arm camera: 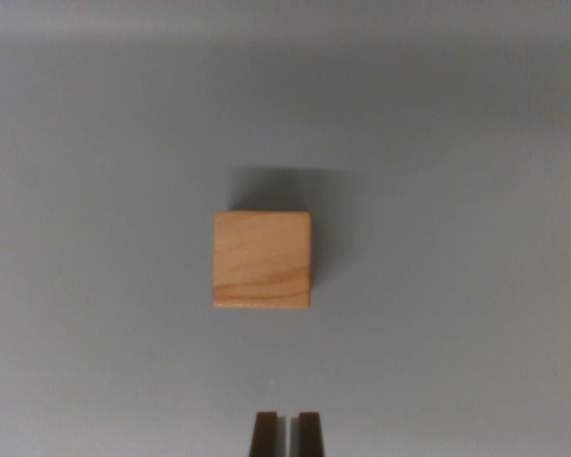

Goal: Push wooden cube

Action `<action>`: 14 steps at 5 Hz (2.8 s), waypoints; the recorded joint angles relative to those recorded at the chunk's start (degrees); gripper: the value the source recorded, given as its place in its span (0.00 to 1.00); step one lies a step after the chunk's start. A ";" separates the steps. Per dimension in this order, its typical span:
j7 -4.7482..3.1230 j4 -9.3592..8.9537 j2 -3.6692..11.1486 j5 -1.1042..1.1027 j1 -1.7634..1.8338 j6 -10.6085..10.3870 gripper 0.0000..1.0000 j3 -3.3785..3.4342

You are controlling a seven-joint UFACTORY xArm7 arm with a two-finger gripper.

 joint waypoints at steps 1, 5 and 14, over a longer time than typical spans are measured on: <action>0.02 -1.92 1.08 -0.02 0.17 -2.65 0.00 0.18; 0.06 -5.56 3.14 -0.06 0.48 -7.68 0.00 0.51; 0.13 -11.43 6.44 -0.12 0.98 -15.78 0.00 1.05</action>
